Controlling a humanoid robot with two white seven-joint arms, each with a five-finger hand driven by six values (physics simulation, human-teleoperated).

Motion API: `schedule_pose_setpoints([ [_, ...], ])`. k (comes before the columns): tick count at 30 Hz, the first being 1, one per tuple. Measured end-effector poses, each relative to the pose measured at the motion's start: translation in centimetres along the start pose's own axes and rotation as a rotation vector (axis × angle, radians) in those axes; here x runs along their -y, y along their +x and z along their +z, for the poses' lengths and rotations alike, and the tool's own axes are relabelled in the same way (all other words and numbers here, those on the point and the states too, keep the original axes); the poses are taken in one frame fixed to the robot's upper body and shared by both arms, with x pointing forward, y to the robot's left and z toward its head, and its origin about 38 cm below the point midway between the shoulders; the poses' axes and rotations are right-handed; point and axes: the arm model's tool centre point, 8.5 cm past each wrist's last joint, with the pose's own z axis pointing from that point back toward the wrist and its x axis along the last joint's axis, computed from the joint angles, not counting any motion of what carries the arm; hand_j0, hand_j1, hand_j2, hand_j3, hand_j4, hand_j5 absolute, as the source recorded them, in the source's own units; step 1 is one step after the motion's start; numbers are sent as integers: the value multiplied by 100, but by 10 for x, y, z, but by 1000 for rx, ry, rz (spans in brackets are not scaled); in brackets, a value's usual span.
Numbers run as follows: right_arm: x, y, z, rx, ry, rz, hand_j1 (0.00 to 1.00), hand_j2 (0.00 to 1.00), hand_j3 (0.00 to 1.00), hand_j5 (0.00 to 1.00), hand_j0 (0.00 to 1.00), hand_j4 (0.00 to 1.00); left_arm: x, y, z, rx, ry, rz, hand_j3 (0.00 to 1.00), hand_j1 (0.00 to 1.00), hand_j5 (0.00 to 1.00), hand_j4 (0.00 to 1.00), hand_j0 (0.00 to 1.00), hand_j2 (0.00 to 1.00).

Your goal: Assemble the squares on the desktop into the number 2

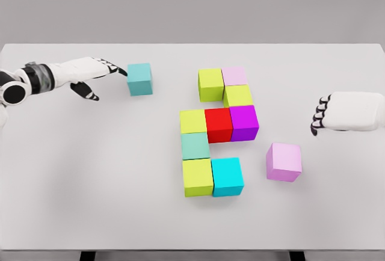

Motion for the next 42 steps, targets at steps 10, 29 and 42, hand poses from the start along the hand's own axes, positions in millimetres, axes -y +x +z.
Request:
schedule_pose_setpoints([
  [10,-19,7,-7,17,-17,-29,55,55,55,55,55,55,-2,9,-9,24,-7,-3,90,90,90,90,90,90],
  [29,-37,21,-33,77,19,-41,54,54,54,54,54,54,-8,-9,-10,-39,-15,41,94,94,94,94,94,94],
  [42,-35,28,-44,107,10,-39,54,54,54,54,54,54,-6,-1,-24,-26,-37,50,96,96,96,96,96,96],
])
